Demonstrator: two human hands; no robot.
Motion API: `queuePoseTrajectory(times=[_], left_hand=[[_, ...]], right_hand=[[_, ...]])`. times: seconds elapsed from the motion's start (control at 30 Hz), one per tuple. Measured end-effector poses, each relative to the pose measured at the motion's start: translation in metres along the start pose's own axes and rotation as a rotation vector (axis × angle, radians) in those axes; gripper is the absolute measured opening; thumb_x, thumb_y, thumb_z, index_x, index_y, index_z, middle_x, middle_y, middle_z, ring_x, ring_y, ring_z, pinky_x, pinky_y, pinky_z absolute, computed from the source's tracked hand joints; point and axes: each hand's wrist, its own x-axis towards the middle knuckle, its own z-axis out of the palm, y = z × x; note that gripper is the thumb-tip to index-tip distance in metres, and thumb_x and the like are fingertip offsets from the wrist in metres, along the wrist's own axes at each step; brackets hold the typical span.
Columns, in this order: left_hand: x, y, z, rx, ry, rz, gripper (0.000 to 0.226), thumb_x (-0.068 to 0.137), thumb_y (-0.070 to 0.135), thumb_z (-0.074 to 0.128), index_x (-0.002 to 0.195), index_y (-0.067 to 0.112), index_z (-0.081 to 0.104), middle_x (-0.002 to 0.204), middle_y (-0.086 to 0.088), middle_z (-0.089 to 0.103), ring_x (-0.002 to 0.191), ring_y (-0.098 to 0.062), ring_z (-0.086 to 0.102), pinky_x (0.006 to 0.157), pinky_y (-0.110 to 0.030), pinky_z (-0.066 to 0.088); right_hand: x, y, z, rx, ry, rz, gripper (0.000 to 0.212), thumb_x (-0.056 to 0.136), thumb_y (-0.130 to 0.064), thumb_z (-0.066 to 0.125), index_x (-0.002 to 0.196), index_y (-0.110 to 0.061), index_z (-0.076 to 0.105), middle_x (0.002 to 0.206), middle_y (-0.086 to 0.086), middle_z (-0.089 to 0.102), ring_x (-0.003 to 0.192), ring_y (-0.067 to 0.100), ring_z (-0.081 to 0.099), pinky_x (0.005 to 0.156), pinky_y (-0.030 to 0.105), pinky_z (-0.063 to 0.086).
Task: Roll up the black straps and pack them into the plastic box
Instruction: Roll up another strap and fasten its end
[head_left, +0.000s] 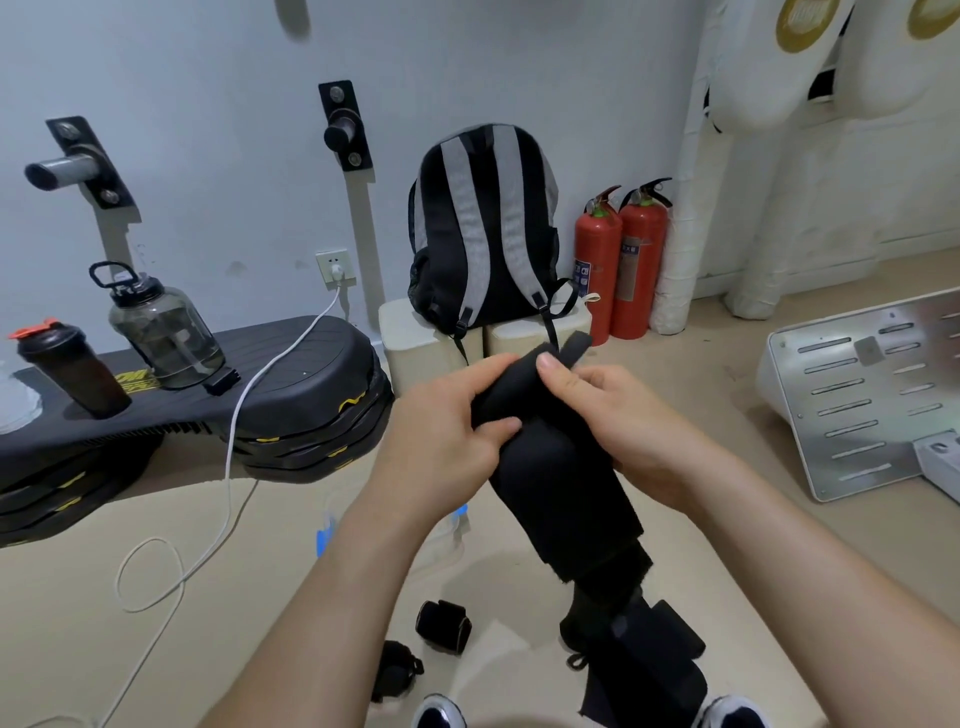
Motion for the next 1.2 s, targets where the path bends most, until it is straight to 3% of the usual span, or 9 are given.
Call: queuePoseTrajectory(times=[0.13, 0.23, 0.33, 0.47, 0.73, 0.87, 1.03, 1.1, 1.2], left_hand=[[0.002, 0.002, 0.006, 0.073, 0.06, 0.173, 0.059, 0.078, 0.004, 0.067, 0.128, 0.035, 0.061, 0.114, 0.009, 0.069, 0.11, -0.011, 0.062, 0.095, -0.037, 0.05], [0.003, 0.0, -0.001, -0.051, -0.117, 0.037, 0.053, 0.086, 0.013, 0.073, 0.129, 0.041, 0.061, 0.116, 0.018, 0.068, 0.11, 0.002, 0.059, 0.098, -0.026, 0.048], [0.003, 0.001, -0.009, -0.048, -0.323, -0.093, 0.039, 0.089, 0.038, 0.072, 0.126, 0.042, 0.061, 0.106, 0.02, 0.071, 0.099, 0.003, 0.065, 0.092, -0.033, 0.054], [0.006, -0.001, -0.013, -0.05, -0.39, -0.127, 0.037, 0.086, 0.033, 0.076, 0.121, 0.033, 0.066, 0.102, 0.013, 0.073, 0.096, -0.004, 0.067, 0.091, -0.038, 0.055], [0.004, 0.001, -0.008, 0.065, -0.045, -0.041, 0.043, 0.07, 0.025, 0.085, 0.108, 0.034, 0.067, 0.096, 0.011, 0.066, 0.094, -0.013, 0.06, 0.085, -0.041, 0.051], [0.004, 0.002, -0.007, 0.109, -0.011, 0.019, 0.052, 0.067, 0.03, 0.087, 0.114, 0.034, 0.064, 0.104, 0.014, 0.062, 0.1, -0.009, 0.055, 0.089, -0.032, 0.048], [0.003, -0.004, -0.012, -0.36, -0.071, -0.182, 0.056, 0.074, 0.011, 0.085, 0.119, 0.035, 0.062, 0.107, 0.009, 0.069, 0.098, -0.002, 0.066, 0.082, -0.016, 0.053], [0.005, -0.009, -0.013, -0.571, 0.033, -0.285, 0.051, 0.078, 0.0, 0.08, 0.118, 0.026, 0.064, 0.1, 0.0, 0.075, 0.093, -0.01, 0.07, 0.088, -0.026, 0.057], [0.006, -0.011, -0.01, -0.681, 0.016, -0.317, 0.027, 0.089, 0.004, 0.069, 0.111, 0.019, 0.069, 0.094, 0.007, 0.077, 0.094, -0.01, 0.072, 0.097, -0.039, 0.055]], right_hand=[[-0.003, -0.004, -0.001, 0.09, 0.002, -0.037, 0.038, 0.097, -0.044, 0.055, 0.09, -0.011, 0.073, 0.076, 0.0, 0.073, 0.07, 0.008, 0.07, 0.055, 0.018, 0.05], [-0.005, -0.002, -0.007, 0.103, -0.002, -0.051, 0.026, 0.096, -0.033, 0.062, 0.102, -0.011, 0.072, 0.089, 0.002, 0.076, 0.083, 0.012, 0.073, 0.064, 0.02, 0.054], [-0.008, -0.002, -0.011, 0.034, -0.044, -0.054, 0.011, 0.093, -0.021, 0.067, 0.103, -0.016, 0.069, 0.088, -0.001, 0.077, 0.087, 0.013, 0.074, 0.072, 0.021, 0.055], [-0.011, -0.002, -0.011, -0.114, -0.085, -0.097, 0.018, 0.09, -0.013, 0.072, 0.106, -0.016, 0.063, 0.086, 0.003, 0.074, 0.085, 0.015, 0.073, 0.08, 0.028, 0.059], [-0.002, 0.009, 0.003, 0.191, -0.051, -0.092, 0.032, 0.085, -0.02, 0.072, 0.114, -0.008, 0.068, 0.106, 0.014, 0.075, 0.101, 0.028, 0.072, 0.091, 0.041, 0.056], [-0.004, 0.007, 0.002, 0.222, -0.078, -0.13, 0.032, 0.088, -0.013, 0.067, 0.119, -0.005, 0.065, 0.11, 0.016, 0.072, 0.105, 0.028, 0.07, 0.089, 0.037, 0.055], [-0.004, 0.003, -0.006, 0.366, 0.038, -0.081, 0.029, 0.087, -0.003, 0.065, 0.115, -0.01, 0.067, 0.112, 0.009, 0.074, 0.107, 0.022, 0.07, 0.088, 0.039, 0.055], [-0.002, 0.0, -0.01, 0.485, 0.072, -0.052, 0.028, 0.081, -0.011, 0.067, 0.109, -0.014, 0.069, 0.1, 0.002, 0.077, 0.093, 0.015, 0.072, 0.083, 0.034, 0.055], [-0.003, -0.002, -0.012, 0.594, 0.059, -0.023, 0.013, 0.086, -0.013, 0.06, 0.09, -0.01, 0.071, 0.067, -0.003, 0.072, 0.068, 0.007, 0.07, 0.084, 0.032, 0.054]])
